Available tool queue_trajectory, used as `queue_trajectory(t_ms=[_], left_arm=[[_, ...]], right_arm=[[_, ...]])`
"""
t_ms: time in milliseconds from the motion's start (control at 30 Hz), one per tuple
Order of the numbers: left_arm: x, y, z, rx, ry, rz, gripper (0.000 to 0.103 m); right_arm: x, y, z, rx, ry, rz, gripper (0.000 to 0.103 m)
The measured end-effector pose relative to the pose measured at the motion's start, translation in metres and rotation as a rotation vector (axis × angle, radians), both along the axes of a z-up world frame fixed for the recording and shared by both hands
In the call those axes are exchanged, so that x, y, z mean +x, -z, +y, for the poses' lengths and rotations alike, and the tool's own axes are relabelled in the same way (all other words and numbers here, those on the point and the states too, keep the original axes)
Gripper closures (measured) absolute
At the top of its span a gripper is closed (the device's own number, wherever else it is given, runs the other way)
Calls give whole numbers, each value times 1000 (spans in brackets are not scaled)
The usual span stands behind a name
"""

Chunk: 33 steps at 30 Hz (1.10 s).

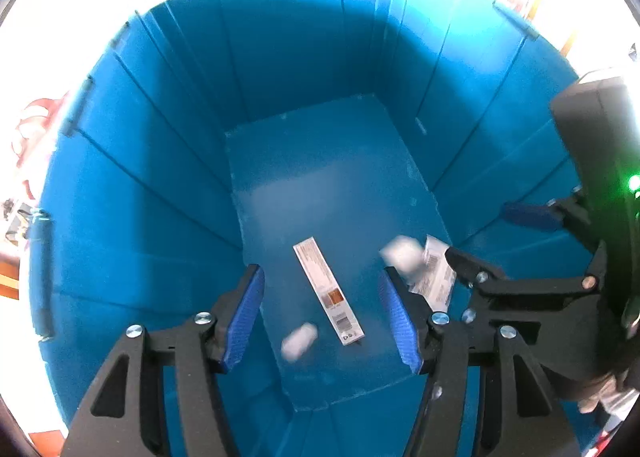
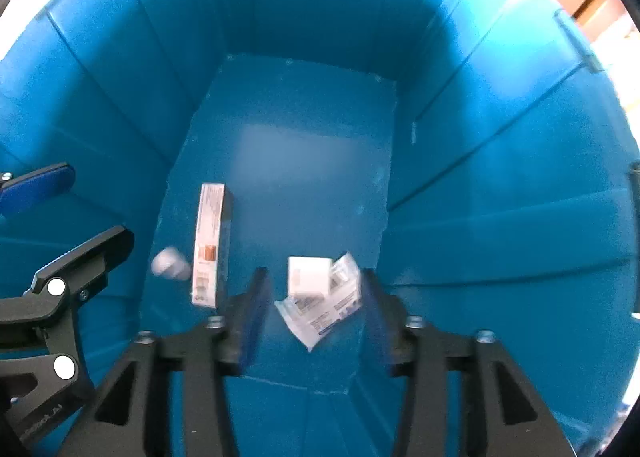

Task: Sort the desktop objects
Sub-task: 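Open both grippers to drop the bottle and box into the crate, then move both grippers back to the pile toward the green plush toy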

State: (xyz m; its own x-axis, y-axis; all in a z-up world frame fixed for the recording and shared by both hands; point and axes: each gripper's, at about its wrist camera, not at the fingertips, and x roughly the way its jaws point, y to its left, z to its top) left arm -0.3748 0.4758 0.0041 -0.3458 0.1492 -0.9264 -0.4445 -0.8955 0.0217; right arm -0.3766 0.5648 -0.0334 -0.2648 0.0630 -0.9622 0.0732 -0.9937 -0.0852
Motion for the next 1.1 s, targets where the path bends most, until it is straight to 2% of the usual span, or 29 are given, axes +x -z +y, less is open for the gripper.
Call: queue_trajectory(t_ms=[33, 67, 200, 300, 400, 467, 600, 667, 767, 867, 1100], left_arm=[[4, -8, -5, 19, -1, 14, 44], [7, -14, -8, 33, -3, 26, 44], [27, -43, -23, 87, -14, 93, 44], [51, -65, -36, 119, -13, 165, 44], [78, -83, -51, 151, -8, 259, 44], [100, -94, -63, 186, -8, 327, 44], [138, -112, -94, 203, -47, 465, 44], [158, -114, -116, 211, -81, 529, 44], [178, -110, -148, 223, -150, 578, 44], [191, -98, -188, 212, -233, 598, 44], [219, -60, -302, 115, -433, 618, 44]], right_arm=[[2, -7, 2, 10, -3, 29, 26], [5, -15, 4, 15, -7, 61, 19], [27, -56, 11, -40, -2, 178, 18], [47, -81, 9, -40, -4, 263, 14], [74, -98, -3, -49, -25, 347, 1], [95, -111, -14, -64, -53, 397, 0], [132, -124, -39, -110, -82, 508, 0], [144, -128, -51, -131, -97, 562, 0], [163, -131, -75, -162, -125, 630, 0], [176, -131, -104, -222, -175, 669, 0], [200, -128, -203, -291, -353, 725, 0]])
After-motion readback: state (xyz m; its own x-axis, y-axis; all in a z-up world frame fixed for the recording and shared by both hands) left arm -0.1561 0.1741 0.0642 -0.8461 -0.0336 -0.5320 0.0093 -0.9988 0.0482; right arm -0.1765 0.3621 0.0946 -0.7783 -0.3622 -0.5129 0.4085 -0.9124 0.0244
